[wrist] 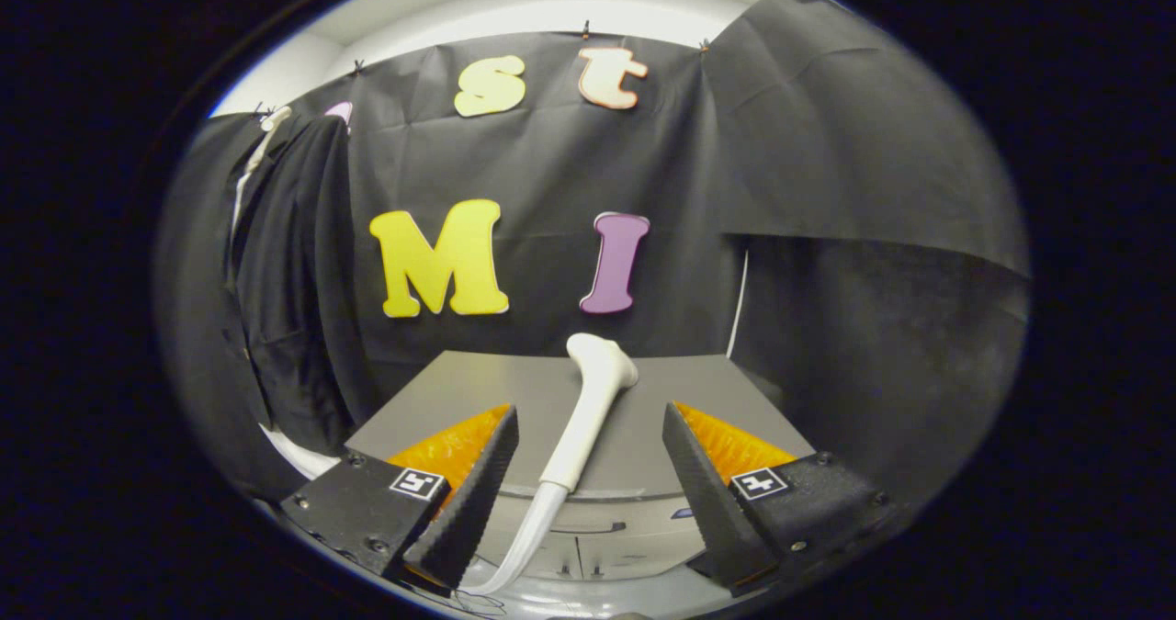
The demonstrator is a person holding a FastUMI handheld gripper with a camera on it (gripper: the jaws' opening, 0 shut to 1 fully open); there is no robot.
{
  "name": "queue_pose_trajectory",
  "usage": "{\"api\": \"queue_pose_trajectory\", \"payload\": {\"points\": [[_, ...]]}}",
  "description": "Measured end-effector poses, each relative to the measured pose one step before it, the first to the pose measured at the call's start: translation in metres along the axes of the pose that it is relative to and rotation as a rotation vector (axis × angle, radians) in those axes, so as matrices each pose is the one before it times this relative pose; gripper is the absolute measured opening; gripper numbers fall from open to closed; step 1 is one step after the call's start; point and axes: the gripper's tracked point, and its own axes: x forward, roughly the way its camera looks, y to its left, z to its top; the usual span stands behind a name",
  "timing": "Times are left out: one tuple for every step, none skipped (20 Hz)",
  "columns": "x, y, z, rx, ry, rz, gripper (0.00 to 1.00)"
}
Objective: Iron the clothes twice with a garment steamer, once on the left side and once on the right side.
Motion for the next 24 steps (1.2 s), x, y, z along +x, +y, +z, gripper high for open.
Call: {"api": "queue_pose_trajectory", "payload": {"points": [[0.01791,-0.00014,-0.00578,-0.00889,0.03064,0.00968,0.98],[0.01658,-0.00057,-0.00502,-0.01197,0.02577,0.00775,0.98],[0.01712,-0.00083,-0.00421,-0.01002,0.02399,0.00470,0.98],[0.01518,-0.00002,-0.00490,-0.00799,0.02598,0.00603,0.98],[0.01411,0.00225,-0.00607,-0.00507,0.03138,0.01034,0.98],[0.01288,0.00043,-0.00445,0.00240,0.02839,0.00948,0.98],[0.01218,-0.00045,-0.00331,0.00452,0.02293,0.01064,0.98],[0.00934,-0.00279,-0.00362,0.00521,0.02181,0.00517,0.98],[0.00852,-0.00057,-0.00187,0.00578,0.02031,0.00541,0.96],[0.00672,-0.00085,-0.00202,0.01071,0.01543,0.00642,0.95],[0.00514,0.00122,-0.00176,0.01259,0.01267,0.01333,0.89],[0.00317,0.00327,-0.00210,0.00878,0.01063,0.01964,0.86],[0.00280,0.00246,-0.00125,0.01235,0.01400,0.01565,0.83],[0.00356,0.00287,-0.00222,0.01679,0.01117,0.01895,0.81],[0.00036,0.00015,0.00051,0.01183,-0.00453,-0.00100,0.75],[0.00225,0.00004,-0.00214,0.00604,0.00700,0.00305,0.72],[-0.00755,0.00133,0.00410,0.01316,-0.00398,-0.00092,0.66],[0.00384,-0.00244,-0.00189,0.01819,0.00080,-0.00021,0.66],[0.00061,0.00057,-0.00028,0.02343,0.00255,0.00408,0.66],[0.00038,0.00038,0.00071,0.01236,0.00431,0.00874,0.65],[-0.00010,0.00003,0.00061,0.01274,-0.00033,0.00773,0.63],[-0.00032,0.00068,0.00059,0.01938,-0.00070,0.00498,0.61],[-0.00110,0.00048,-0.00021,0.01619,0.00057,0.00675,0.58],[-0.00318,-0.00001,0.00113,0.01729,0.00117,0.00986,0.56]]}}
